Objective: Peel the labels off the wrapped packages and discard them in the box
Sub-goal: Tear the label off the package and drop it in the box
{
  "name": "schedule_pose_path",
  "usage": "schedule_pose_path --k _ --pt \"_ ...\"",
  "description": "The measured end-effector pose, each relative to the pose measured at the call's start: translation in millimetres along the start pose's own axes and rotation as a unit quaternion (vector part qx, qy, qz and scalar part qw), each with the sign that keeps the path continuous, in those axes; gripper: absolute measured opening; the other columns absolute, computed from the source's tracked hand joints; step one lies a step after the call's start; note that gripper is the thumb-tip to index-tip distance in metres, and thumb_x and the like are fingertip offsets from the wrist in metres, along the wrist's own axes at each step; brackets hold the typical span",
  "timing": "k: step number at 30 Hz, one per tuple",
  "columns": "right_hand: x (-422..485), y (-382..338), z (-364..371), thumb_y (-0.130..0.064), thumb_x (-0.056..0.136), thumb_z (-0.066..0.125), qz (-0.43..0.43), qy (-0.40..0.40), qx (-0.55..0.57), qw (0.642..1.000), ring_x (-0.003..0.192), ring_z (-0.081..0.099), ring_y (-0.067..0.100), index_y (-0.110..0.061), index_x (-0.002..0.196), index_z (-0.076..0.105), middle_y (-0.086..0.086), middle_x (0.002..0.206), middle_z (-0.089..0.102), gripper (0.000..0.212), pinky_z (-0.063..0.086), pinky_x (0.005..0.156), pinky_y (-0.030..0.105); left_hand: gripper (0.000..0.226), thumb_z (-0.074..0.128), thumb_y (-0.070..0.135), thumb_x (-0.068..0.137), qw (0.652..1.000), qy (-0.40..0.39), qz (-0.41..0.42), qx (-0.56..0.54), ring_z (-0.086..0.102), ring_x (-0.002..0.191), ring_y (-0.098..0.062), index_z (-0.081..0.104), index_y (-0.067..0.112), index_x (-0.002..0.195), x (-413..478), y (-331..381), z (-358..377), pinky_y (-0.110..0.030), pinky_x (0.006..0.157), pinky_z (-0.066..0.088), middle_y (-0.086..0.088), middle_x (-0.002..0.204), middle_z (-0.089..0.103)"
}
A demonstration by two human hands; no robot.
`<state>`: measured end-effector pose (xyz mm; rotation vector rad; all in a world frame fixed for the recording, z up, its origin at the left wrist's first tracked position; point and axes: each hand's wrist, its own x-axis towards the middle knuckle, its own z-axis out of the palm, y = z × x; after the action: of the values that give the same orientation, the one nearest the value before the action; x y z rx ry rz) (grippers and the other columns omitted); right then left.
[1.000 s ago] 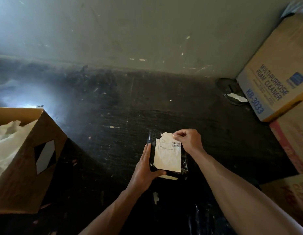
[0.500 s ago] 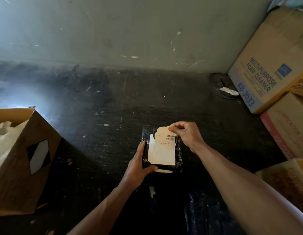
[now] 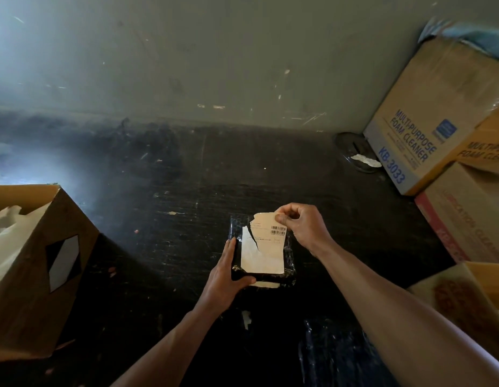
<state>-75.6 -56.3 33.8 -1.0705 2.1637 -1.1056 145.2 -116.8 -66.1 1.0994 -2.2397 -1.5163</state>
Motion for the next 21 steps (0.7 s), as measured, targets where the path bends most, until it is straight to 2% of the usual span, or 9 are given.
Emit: schedule_pose_path --k 5,10,13,18,21 --pt "3 3 11 -0.008 0.088 0.073 0.003 0.008 -0.020 1.000 0.089 0.068 0.005 -0.020 0.100 0.069 -0.009 0.094 0.070 0.017 0.055 0.070 0.017 0.115 0.083 0.027 0.079 1.000 0.003 0.001 0.003 0.016 0.152 -0.016 -0.001 0.035 0.158 1 -1 1 -0.043 0.122 0.022 0.005 0.167 0.012" --pt "4 0 15 -0.007 0.087 0.074 0.003 0.017 -0.018 1.000 0.091 0.071 0.008 -0.020 0.105 0.070 -0.006 0.096 0.072 0.022 0.061 0.075 0.025 0.114 0.083 0.027 0.079 1.000 0.012 0.002 0.005 0.020 0.151 -0.015 0.002 0.035 0.158 1 -3 2 -0.043 0.121 0.025 0.005 0.166 0.016" --pt "4 -3 6 -0.006 0.085 0.077 0.002 0.018 -0.011 1.000 0.087 0.073 0.007 -0.019 0.103 0.073 -0.004 0.092 0.074 0.023 0.061 0.077 0.027 0.111 0.083 0.025 0.080 1.000 0.022 0.014 0.006 0.017 0.151 -0.015 0.005 0.032 0.158 0 -4 4 -0.037 0.122 0.022 0.005 0.166 0.014" --pt "-2 -6 1 -0.007 0.086 0.076 -0.002 0.010 -0.009 1.000 0.090 0.072 0.006 -0.016 0.110 0.071 -0.005 0.096 0.074 0.027 0.061 0.080 0.026 0.110 0.083 0.029 0.079 1.000 0.012 0.014 0.006 0.019 0.150 -0.016 0.007 0.035 0.158 1 -1 -2 -0.036 0.119 0.022 0.005 0.166 0.012" --pt "-3 -5 5 -0.007 0.086 0.075 0.003 0.013 0.000 1.000 0.090 0.070 0.003 -0.019 0.122 0.066 -0.008 0.097 0.073 0.040 0.059 0.076 0.021 0.115 0.086 0.036 0.075 0.999 -0.011 0.013 0.028 0.019 0.150 -0.018 0.006 0.038 0.158 4 2 -10 -0.037 0.118 0.022 0.004 0.167 0.010"
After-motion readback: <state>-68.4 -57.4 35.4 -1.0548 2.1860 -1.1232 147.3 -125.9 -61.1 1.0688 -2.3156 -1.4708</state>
